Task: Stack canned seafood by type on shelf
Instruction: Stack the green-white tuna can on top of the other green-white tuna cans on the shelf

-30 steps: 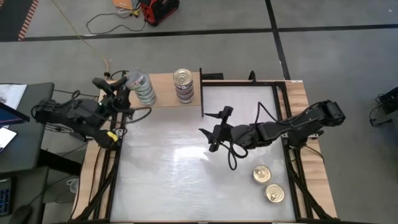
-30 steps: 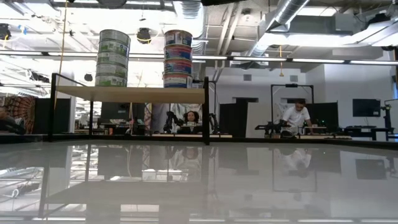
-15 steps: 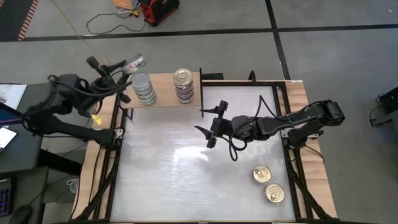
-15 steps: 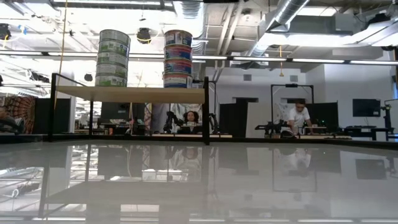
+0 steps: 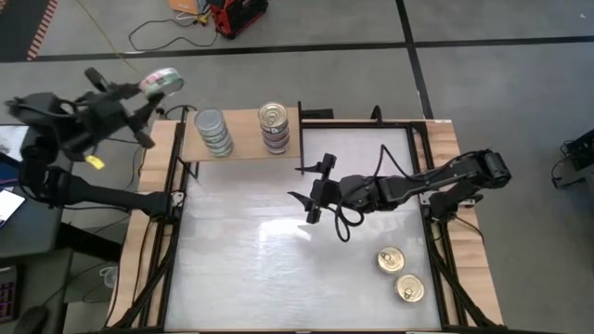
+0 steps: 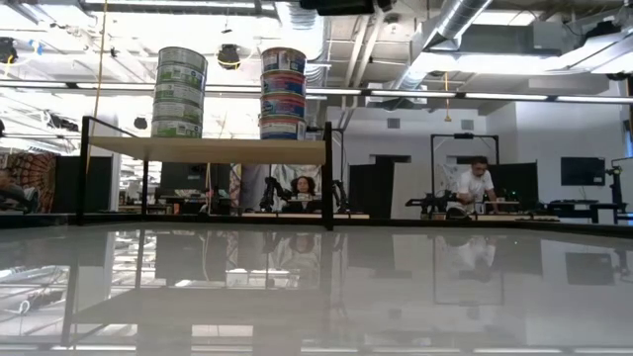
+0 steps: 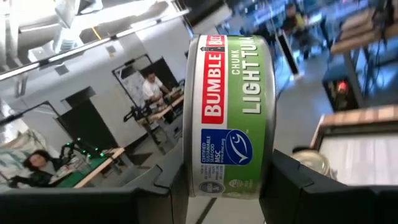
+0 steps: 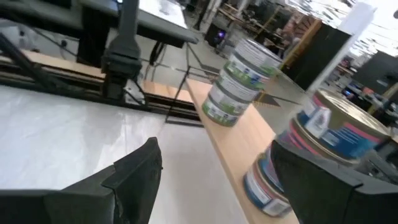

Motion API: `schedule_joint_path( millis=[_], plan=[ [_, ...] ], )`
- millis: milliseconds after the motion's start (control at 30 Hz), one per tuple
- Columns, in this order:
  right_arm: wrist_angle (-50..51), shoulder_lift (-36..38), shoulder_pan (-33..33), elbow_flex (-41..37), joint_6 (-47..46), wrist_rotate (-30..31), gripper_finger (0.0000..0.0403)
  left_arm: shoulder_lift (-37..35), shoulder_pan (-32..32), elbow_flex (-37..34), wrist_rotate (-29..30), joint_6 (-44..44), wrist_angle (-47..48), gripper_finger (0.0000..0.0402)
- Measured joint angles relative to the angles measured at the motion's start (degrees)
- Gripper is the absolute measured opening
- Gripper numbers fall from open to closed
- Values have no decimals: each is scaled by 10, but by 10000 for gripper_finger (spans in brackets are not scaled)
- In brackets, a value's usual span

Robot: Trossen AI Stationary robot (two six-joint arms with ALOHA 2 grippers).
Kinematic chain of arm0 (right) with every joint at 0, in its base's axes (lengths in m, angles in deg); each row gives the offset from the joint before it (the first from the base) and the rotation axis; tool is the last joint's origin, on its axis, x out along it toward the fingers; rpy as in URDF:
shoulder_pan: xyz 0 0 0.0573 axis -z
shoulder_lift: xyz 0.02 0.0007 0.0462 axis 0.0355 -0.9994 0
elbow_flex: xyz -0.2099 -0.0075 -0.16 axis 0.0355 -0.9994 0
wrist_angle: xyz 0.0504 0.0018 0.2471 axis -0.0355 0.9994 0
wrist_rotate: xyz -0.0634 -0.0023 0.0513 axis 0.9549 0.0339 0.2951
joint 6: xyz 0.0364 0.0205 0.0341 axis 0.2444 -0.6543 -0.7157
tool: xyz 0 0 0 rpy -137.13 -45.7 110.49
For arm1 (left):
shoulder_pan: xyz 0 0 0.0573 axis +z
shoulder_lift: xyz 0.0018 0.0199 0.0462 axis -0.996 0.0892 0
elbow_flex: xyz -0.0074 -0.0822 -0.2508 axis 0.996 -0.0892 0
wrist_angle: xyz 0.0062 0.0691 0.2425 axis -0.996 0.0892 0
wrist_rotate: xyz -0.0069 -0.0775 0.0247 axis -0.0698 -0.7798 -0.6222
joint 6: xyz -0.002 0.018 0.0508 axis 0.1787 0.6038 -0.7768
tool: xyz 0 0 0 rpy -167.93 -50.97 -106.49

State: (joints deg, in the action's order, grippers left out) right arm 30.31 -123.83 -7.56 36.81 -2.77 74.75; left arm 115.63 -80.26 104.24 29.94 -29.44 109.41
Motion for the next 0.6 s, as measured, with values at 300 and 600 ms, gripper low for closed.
schedule_joint_path(
  millis=[300, 600],
  plan=[
    [-21, -1, 4, 0, 6, -31, 333, -14, 0, -16, 29, 15, 87, 138],
    [-20, -1, 6, 0, 6, -32, 333, 5, 0, -146, 136, -106, 109, 138]
  ],
)
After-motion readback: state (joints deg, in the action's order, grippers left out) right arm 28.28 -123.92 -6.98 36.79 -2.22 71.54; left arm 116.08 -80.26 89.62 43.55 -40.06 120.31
